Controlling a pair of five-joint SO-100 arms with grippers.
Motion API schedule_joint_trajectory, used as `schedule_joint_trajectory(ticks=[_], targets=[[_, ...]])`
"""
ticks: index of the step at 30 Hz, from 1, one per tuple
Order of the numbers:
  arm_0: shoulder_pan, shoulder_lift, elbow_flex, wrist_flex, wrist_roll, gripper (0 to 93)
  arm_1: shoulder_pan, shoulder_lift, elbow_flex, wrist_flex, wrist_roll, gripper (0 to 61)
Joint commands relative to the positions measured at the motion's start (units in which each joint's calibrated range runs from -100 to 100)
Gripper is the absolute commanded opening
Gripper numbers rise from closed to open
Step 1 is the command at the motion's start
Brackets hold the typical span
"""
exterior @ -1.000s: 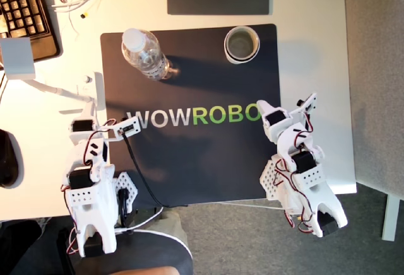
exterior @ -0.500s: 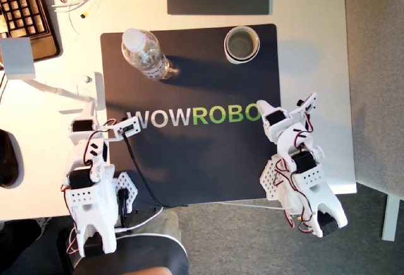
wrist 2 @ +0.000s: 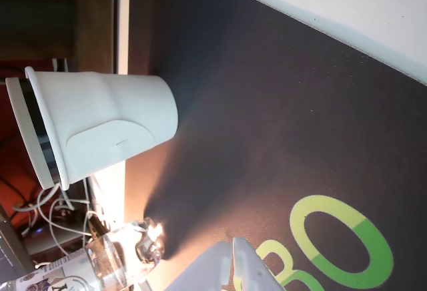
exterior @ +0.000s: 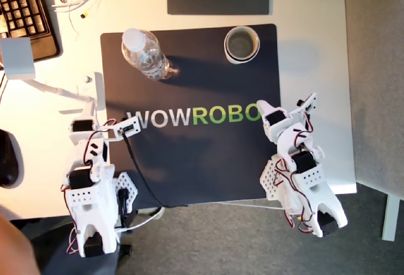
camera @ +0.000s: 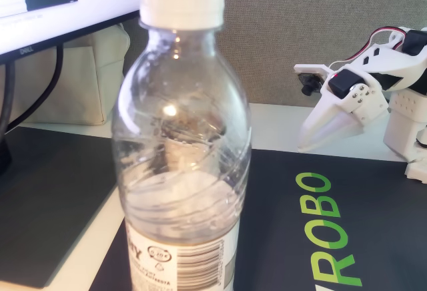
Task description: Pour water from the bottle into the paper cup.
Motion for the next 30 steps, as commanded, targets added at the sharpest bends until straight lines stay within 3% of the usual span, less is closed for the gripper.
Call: schedule_joint_trajectory(ticks=[1, 5, 6, 7, 8, 9, 11, 12, 13, 14, 15, 16, 18, 20, 21, 23, 25, 27, 30], targets=[[0.6, -0.9, 0.5, -0.4, -0.2, 0.0, 0.0, -0.9, 1.0, -2.1, 0.5, 0.4], [0.6, -0.9, 0.5, -0.4, -0.2, 0.0, 3.8, 1.4, 0.8, -4.3, -0.7, 2.4], [0.6, -0.9, 0.5, -0.4, -0.2, 0.0, 5.3, 8.2, 1.0, -12.2, 4.9, 0.7], [0.6, -0.9, 0.5, -0.4, -0.2, 0.0, 5.8, 12.7, 0.8, -16.2, 7.6, 0.4], [0.6, -0.9, 0.5, -0.4, -0.2, 0.0, 7.9, 21.9, 1.0, -24.4, 14.7, 0.2], [0.6, -0.9, 0.5, -0.4, -0.2, 0.0, 10.5, 26.6, 1.0, -29.5, 16.1, 0.2], [-1.2, -0.9, 0.5, -0.4, 0.6, 0.0, 16.9, 51.0, 0.4, -55.1, 24.1, 2.2], [-1.8, -0.9, 0.5, -0.3, 0.8, 0.0, 17.8, 58.1, 0.4, -63.5, 26.1, 4.6], [-1.9, -0.8, 0.5, -0.5, 0.8, 0.0, 20.1, 71.3, 0.2, -80.9, 29.3, 5.3], [-2.0, 0.1, 0.2, -0.9, 1.5, 0.0, 20.9, 77.7, 0.3, -89.8, 30.7, 5.4], [-1.5, 2.4, -0.9, -2.0, 2.9, 0.0, 21.7, 83.5, 0.4, -97.8, 32.0, 5.5], [2.3, 11.3, -5.7, -6.6, 8.5, 0.0, 23.6, 97.2, 0.0, -113.5, 35.1, 6.1], [6.5, 22.5, -9.8, -16.4, 15.1, 0.0, 26.4, 109.7, -2.4, -123.2, 37.9, 6.2], [10.4, 32.9, -12.3, -27.7, 22.2, 0.0, 29.4, 117.9, -6.1, -125.8, 41.0, 7.9], [15.1, 42.0, -12.5, -39.9, 28.7, 0.0, 31.1, 123.3, -8.7, -126.3, 44.9, 13.4], [19.8, 49.9, -11.2, -53.6, 34.8, 4.3, 29.7, 127.2, -8.9, -127.3, 48.0, 22.7], [22.2, 54.8, -8.5, -65.9, 38.8, 7.9, 27.5, 130.0, -10.1, -129.5, 49.2, 25.4], [25.9, 63.9, -3.6, -87.2, 43.9, 17.8, 24.7, 139.1, -20.9, -133.8, 52.9, 27.2], [29.0, 70.4, -0.5, -98.3, 46.8, 36.0, 29.4, 143.5, -36.1, -133.2, 57.1, 27.5]])
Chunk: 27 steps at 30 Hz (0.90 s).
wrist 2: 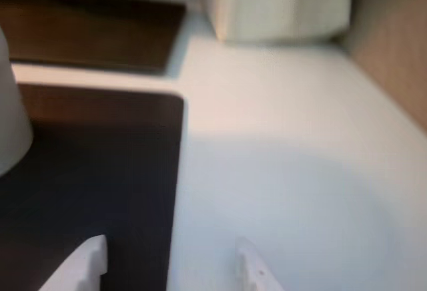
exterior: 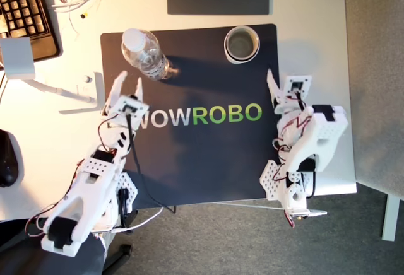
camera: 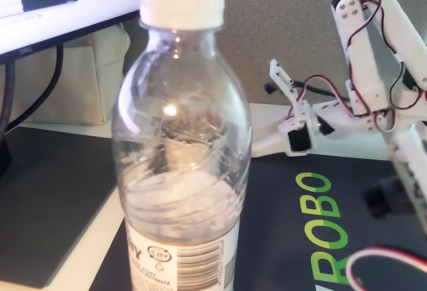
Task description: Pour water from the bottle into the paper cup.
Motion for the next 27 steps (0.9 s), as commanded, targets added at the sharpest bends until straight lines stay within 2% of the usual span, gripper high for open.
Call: schedule_joint_trajectory(ticks=[1, 3, 4, 6, 8, 10, 11, 12, 14, 17, 19, 22, 23, 24, 25, 26, 27], targets=[[4.8, 8.6, 2.0, -19.2, 5.0, 39.8, 3.3, 5.7, -16.1, -1.5, 5.2, 27.9], [7.0, 12.5, 2.0, -23.8, 6.6, 67.2, 0.9, 6.4, -10.8, -6.3, 5.3, 28.2], [7.2, 14.3, 1.8, -25.4, 6.8, 71.9, 0.1, 6.4, -9.9, -6.6, 5.2, 27.8], [7.0, 16.2, 0.4, -25.8, 6.9, 72.6, -0.1, 6.4, -9.9, -6.5, 4.9, 26.4], [7.0, 21.2, -5.3, -25.3, 6.7, 72.6, -1.8, 3.5, -6.8, -6.9, 1.9, 24.3], [7.0, 28.1, -13.5, -23.9, 6.5, 72.6, -6.1, -2.9, 5.4, -5.7, 0.0, 24.4], [7.2, 29.9, -16.0, -23.4, 6.3, 72.6, -7.6, -3.9, 8.2, -6.2, -0.3, 24.7], [7.6, 33.9, -22.3, -21.7, 6.3, 72.6, -10.6, -4.9, 12.1, -7.9, -1.1, 25.4], [8.0, 39.2, -31.4, -19.2, 6.2, 72.6, -9.9, -4.5, 12.0, -7.8, -0.7, 25.2], [9.4, 43.3, -38.3, -17.3, 6.1, 72.6, -12.7, -2.6, 11.1, -7.6, -0.9, 25.6], [10.7, 44.6, -41.3, -15.7, 5.7, 72.6, -16.4, -2.8, 11.1, -7.9, -1.6, 28.0], [11.1, 44.8, -42.0, -15.4, 5.3, 72.6, -22.4, -4.1, 11.8, -9.9, -2.4, 28.3], [10.8, 44.4, -40.8, -16.1, 4.4, 57.0, -26.2, -4.9, 12.1, -11.6, -2.3, 28.3], [10.6, 44.2, -40.4, -16.3, 4.2, 52.0, -27.1, -4.9, 12.1, -12.2, -2.3, 28.3], [9.5, 43.7, -38.4, -17.9, 3.1, 27.3, -29.3, -5.0, 11.6, -12.7, -2.4, 28.3], [9.0, 43.4, -37.7, -18.4, 2.6, 14.0, -29.6, -4.7, 10.4, -12.5, -2.4, 28.4], [8.9, 43.2, -37.5, -18.6, 2.3, 9.0, -29.6, -4.5, 9.5, -12.2, -2.5, 28.5]])
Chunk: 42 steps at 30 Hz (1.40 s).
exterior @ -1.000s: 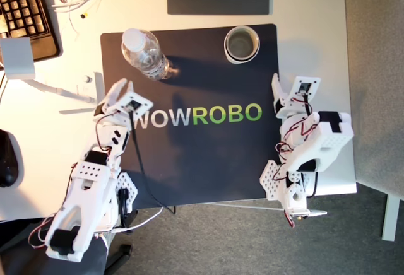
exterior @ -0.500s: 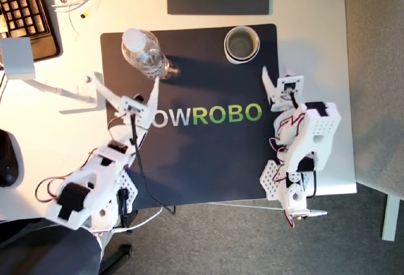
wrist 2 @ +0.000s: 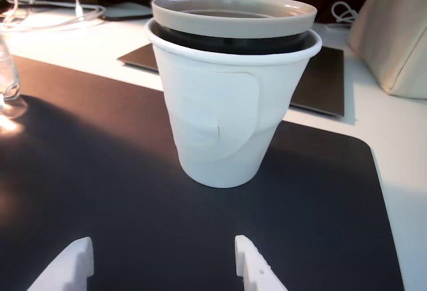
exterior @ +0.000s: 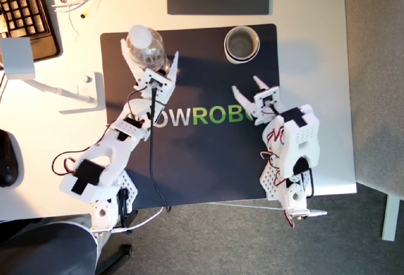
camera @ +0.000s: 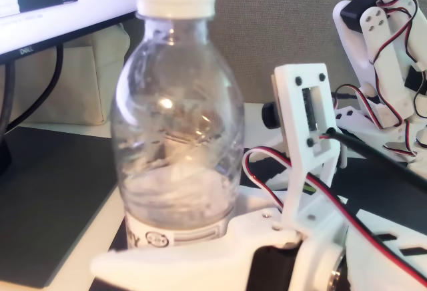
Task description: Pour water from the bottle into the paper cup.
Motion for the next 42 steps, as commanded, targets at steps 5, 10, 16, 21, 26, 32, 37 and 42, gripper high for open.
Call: schedule_joint_trajectory(ticks=[5, 10, 16, 21, 26, 32, 37, 42], targets=[[-2.7, -3.2, 0.3, -2.4, -2.6, 0.0, 1.9, -3.3, -13.1, 6.7, -0.4, 29.4], [-2.7, -8.6, -2.1, 3.5, -8.7, 0.0, 5.2, -6.2, -23.2, 17.1, -0.3, 31.4], [-3.0, -26.5, -15.6, 26.9, -16.2, 0.0, 6.9, -6.9, -31.2, 22.5, -0.2, 34.6], [-2.6, -30.8, -27.6, 36.5, -18.4, 0.0, 7.1, -3.9, -36.6, 22.5, -1.3, 42.4], [-3.0, -31.5, -44.5, 53.9, -23.5, 0.0, 7.3, -1.6, -41.6, 21.5, -2.3, 51.8], [-3.0, -29.0, -59.4, 70.3, -29.8, 0.0, 7.3, 0.9, -48.8, 21.9, -2.5, 52.4], [-3.8, -25.7, -70.8, 80.6, -32.9, 0.0, 7.7, 0.4, -50.9, 23.3, -2.7, 40.2], [-4.8, -23.8, -76.4, 85.8, -34.4, 0.0, 7.9, 0.9, -50.5, 23.3, -3.0, 29.6]])
